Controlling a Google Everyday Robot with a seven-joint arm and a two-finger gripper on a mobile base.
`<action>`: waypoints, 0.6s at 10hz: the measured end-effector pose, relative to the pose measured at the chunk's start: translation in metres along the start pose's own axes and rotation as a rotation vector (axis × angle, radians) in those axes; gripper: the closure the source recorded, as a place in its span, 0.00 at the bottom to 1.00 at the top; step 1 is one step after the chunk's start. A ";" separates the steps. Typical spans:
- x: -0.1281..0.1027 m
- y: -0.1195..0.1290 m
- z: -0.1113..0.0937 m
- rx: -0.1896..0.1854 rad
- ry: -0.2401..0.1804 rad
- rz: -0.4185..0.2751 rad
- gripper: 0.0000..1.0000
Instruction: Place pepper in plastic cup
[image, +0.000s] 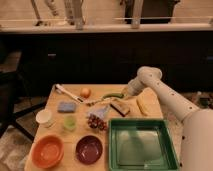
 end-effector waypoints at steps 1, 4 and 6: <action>-0.002 -0.001 0.001 -0.001 -0.001 -0.002 1.00; 0.000 -0.002 0.000 0.001 -0.001 -0.003 1.00; -0.012 -0.011 0.002 0.007 -0.011 -0.055 1.00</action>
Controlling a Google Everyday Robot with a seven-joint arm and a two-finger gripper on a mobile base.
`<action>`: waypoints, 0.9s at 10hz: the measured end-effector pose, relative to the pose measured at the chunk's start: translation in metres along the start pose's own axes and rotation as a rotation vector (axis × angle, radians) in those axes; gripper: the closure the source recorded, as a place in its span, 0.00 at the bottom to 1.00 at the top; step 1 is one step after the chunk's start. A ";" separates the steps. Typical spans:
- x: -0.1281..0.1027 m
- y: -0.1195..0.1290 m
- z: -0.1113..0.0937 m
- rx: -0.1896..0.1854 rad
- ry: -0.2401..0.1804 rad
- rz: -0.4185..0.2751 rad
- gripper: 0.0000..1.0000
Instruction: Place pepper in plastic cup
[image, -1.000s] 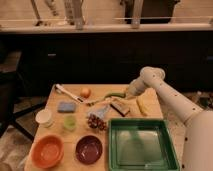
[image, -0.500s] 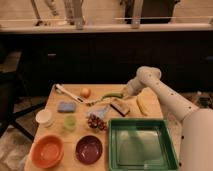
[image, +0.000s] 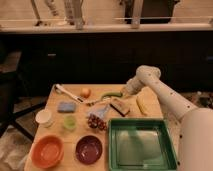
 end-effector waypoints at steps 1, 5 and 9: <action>-0.018 -0.006 0.001 0.004 -0.010 -0.045 1.00; -0.059 -0.004 -0.003 0.000 -0.042 -0.171 1.00; -0.116 0.001 0.007 -0.038 -0.073 -0.286 1.00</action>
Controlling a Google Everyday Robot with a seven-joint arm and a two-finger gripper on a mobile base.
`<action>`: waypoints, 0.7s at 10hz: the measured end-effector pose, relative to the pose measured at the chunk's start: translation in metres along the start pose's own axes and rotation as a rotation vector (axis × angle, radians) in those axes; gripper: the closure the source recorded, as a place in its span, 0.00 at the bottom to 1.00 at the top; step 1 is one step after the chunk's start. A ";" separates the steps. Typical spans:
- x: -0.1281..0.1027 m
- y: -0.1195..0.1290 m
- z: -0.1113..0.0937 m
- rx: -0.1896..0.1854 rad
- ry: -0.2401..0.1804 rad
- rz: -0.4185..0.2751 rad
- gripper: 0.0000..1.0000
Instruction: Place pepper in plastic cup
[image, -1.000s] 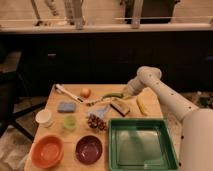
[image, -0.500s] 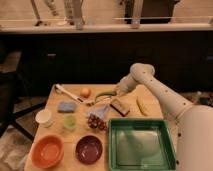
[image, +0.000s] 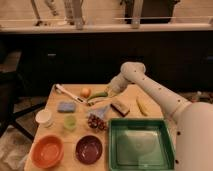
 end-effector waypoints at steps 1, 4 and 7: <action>-0.011 -0.001 0.003 -0.011 -0.009 -0.023 1.00; -0.046 -0.004 0.010 -0.045 -0.031 -0.113 1.00; -0.072 -0.002 0.006 -0.061 -0.048 -0.185 1.00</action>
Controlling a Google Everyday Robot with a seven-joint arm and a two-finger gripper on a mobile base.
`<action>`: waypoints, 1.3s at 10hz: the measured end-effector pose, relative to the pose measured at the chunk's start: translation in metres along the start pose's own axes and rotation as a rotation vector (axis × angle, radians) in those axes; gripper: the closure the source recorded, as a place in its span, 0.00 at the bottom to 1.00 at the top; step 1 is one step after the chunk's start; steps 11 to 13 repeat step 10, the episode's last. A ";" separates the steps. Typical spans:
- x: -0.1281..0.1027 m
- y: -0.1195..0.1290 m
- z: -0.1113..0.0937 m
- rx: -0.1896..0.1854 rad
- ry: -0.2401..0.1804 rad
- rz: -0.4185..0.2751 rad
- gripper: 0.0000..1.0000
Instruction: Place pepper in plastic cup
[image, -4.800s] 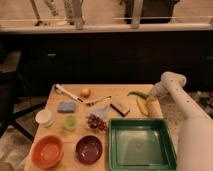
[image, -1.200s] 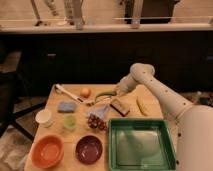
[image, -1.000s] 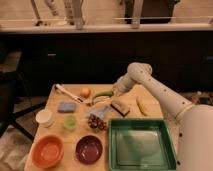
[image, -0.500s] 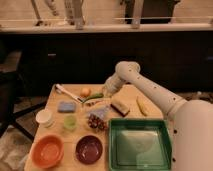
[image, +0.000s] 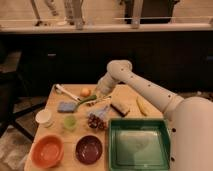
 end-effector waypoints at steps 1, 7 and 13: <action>-0.011 0.000 0.001 -0.008 -0.011 -0.025 1.00; -0.013 -0.001 0.002 -0.009 -0.014 -0.029 1.00; -0.018 -0.005 0.002 -0.024 -0.026 -0.059 1.00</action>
